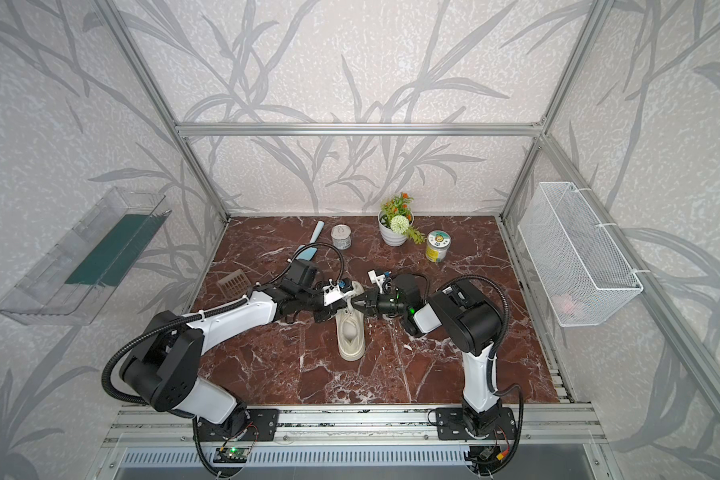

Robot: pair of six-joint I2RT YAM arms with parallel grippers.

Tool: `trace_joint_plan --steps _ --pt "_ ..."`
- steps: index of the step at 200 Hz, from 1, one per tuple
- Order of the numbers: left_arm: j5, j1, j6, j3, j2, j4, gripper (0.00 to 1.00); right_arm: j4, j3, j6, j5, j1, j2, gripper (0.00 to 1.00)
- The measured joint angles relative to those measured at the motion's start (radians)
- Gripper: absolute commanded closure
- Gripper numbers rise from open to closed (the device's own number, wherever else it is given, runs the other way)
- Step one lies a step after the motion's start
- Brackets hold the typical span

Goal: Tie the shoes

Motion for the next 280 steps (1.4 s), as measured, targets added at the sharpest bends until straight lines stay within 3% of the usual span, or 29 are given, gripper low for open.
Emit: trace_joint_plan --steps 85,153,224,280 --pt "-0.02 0.001 0.005 -0.018 -0.034 -0.006 0.77 0.011 -0.001 -0.005 0.006 0.005 0.0 1.0" --pt "-0.039 0.038 -0.001 -0.02 -0.098 -0.01 0.58 -0.002 -0.014 -0.027 0.004 0.01 0.0 1.0" --pt "0.015 0.078 -0.247 -0.019 -0.054 0.101 0.42 -0.006 -0.014 -0.035 0.004 0.01 0.0 1.0" --pt "0.082 0.077 -0.39 0.037 0.062 0.188 0.38 -0.042 -0.014 -0.07 0.005 0.01 -0.011 1.0"
